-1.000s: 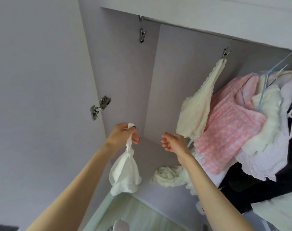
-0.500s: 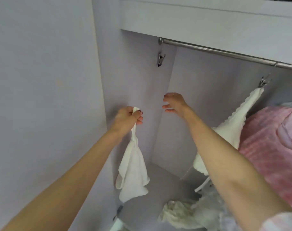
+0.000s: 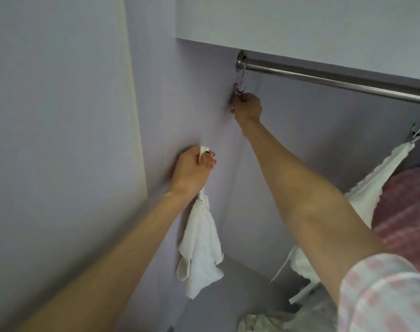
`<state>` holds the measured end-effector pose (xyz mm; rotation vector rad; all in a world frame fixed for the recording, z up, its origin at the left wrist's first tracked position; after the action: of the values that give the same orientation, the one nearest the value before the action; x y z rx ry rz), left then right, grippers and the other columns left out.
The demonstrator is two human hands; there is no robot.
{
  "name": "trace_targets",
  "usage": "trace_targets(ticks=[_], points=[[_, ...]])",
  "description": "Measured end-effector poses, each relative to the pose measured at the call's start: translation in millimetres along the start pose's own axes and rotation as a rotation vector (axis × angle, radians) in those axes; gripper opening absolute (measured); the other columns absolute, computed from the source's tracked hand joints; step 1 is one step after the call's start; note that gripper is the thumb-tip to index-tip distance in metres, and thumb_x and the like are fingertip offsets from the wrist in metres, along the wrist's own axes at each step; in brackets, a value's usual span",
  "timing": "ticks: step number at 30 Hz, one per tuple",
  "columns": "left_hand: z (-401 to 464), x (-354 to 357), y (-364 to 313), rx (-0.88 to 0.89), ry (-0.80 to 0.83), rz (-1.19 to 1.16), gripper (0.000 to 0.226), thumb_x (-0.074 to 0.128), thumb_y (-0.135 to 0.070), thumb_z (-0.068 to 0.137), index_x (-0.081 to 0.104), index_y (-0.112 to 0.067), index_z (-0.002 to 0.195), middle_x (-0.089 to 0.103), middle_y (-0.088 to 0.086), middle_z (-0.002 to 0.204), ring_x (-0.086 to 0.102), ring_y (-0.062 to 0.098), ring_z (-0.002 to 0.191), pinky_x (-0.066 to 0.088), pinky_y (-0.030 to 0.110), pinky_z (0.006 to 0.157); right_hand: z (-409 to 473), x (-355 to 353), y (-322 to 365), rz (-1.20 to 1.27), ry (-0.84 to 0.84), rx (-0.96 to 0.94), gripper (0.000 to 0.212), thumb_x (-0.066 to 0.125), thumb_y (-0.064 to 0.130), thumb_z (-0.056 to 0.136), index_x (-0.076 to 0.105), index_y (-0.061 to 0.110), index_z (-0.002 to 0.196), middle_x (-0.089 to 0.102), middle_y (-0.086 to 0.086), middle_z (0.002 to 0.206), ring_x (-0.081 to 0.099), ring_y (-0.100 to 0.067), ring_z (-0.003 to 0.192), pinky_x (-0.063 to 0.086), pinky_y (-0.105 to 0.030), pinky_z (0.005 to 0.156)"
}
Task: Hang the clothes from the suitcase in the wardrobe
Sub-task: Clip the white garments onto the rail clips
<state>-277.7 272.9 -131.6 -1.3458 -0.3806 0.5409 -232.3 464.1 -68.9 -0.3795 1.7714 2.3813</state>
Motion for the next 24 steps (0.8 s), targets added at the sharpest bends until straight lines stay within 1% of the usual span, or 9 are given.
trace_targets(ticks=[1, 4, 9, 13, 15, 18, 19, 22, 24], points=[[0, 0, -1, 0.000, 0.004, -0.001, 0.019, 0.039, 0.000, 0.093, 0.056, -0.008, 0.089, 0.058, -0.001, 0.072, 0.055, 0.009, 0.067, 0.044, 0.009, 0.058, 1, -1, 0, -0.034, -0.019, -0.024, 0.021, 0.049, 0.019, 0.093, 0.060, 0.010, 0.078, 0.066, -0.013, 0.092, 0.064, -0.027, 0.091, 0.050, -0.033, 0.079], [-1, -1, -1, 0.000, 0.014, -0.002, 0.019, 0.038, 0.000, 0.093, 0.056, -0.007, 0.090, 0.058, -0.002, 0.073, 0.055, 0.008, 0.067, 0.043, 0.006, 0.056, 4, 0, 0, -0.035, -0.064, -0.066, 0.025, 0.047, 0.017, 0.095, 0.065, -0.001, 0.098, 0.068, -0.018, 0.099, 0.063, -0.024, 0.090, 0.050, -0.032, 0.082], [-6, -5, -3, -0.024, 0.000, 0.022, 0.021, 0.037, 0.000, 0.093, 0.057, -0.006, 0.092, 0.058, -0.001, 0.074, 0.056, 0.012, 0.070, 0.045, 0.012, 0.066, 5, -6, 7, 0.046, -0.136, -0.077, 0.015, 0.047, 0.014, 0.093, 0.053, 0.011, 0.080, 0.065, -0.013, 0.093, 0.065, -0.031, 0.095, 0.053, -0.042, 0.085], [-16, -6, -5, -0.086, -0.007, 0.108, 0.021, 0.040, -0.005, 0.093, 0.058, -0.010, 0.081, 0.056, -0.002, 0.069, 0.054, 0.018, 0.072, 0.045, 0.019, 0.068, -22, -12, -6, 0.123, -0.141, -0.008, 0.018, 0.048, 0.029, 0.096, 0.054, 0.012, 0.096, 0.068, -0.014, 0.102, 0.063, -0.026, 0.086, 0.053, -0.040, 0.084], [-26, -4, -7, -0.141, 0.025, 0.159, 0.023, 0.044, -0.012, 0.093, 0.056, -0.016, 0.074, 0.054, -0.003, 0.068, 0.053, 0.020, 0.074, 0.043, 0.025, 0.069, -45, -23, -15, 0.112, -0.111, 0.043, 0.020, 0.048, 0.034, 0.095, 0.051, 0.014, 0.096, 0.069, -0.012, 0.099, 0.062, -0.025, 0.081, 0.052, -0.038, 0.078], [-47, 2, -13, -0.181, 0.073, 0.238, 0.030, 0.042, -0.022, 0.096, 0.053, -0.020, 0.069, 0.050, -0.004, 0.068, 0.050, 0.019, 0.075, 0.039, 0.025, 0.071, -83, -50, -21, 0.173, -0.021, 0.103, 0.007, 0.050, 0.019, 0.094, 0.048, 0.013, 0.095, 0.065, -0.006, 0.089, 0.055, -0.014, 0.058, 0.047, -0.022, 0.051], [-53, 2, -15, -0.170, 0.087, 0.261, 0.032, 0.040, -0.025, 0.097, 0.053, -0.021, 0.068, 0.050, -0.005, 0.068, 0.049, 0.019, 0.074, 0.039, 0.025, 0.070, -96, -59, -20, 0.209, 0.003, 0.131, 0.004, 0.051, 0.016, 0.093, 0.048, 0.014, 0.091, 0.063, -0.005, 0.087, 0.054, -0.013, 0.056, 0.043, -0.019, 0.047], [-84, 3, -23, -0.137, 0.126, 0.297, 0.037, 0.037, -0.026, 0.099, 0.053, -0.019, 0.066, 0.049, -0.007, 0.064, 0.047, 0.016, 0.067, 0.038, 0.019, 0.059, -138, -85, -26, 0.264, 0.046, 0.219, 0.010, 0.054, 0.022, 0.093, 0.051, 0.014, 0.087, 0.061, -0.003, 0.080, 0.058, -0.010, 0.050, 0.043, -0.020, 0.045], [-107, 3, -21, -0.110, 0.192, 0.352, 0.038, 0.036, -0.024, 0.099, 0.052, -0.020, 0.065, 0.049, -0.008, 0.063, 0.045, 0.014, 0.063, 0.037, 0.022, 0.060, -168, -97, -35, 0.295, 0.067, 0.265, 0.014, 0.055, 0.023, 0.092, 0.053, 0.011, 0.084, 0.060, -0.008, 0.081, 0.060, -0.009, 0.043, 0.048, -0.022, 0.049]])
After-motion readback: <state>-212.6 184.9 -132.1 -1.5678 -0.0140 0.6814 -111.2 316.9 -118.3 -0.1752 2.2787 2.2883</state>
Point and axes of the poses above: each hand's wrist, its own z-axis towards the middle knuckle, its own x-axis out of the palm, y = z × x, the point moved 2 cm from there along z, towards the middle knuckle
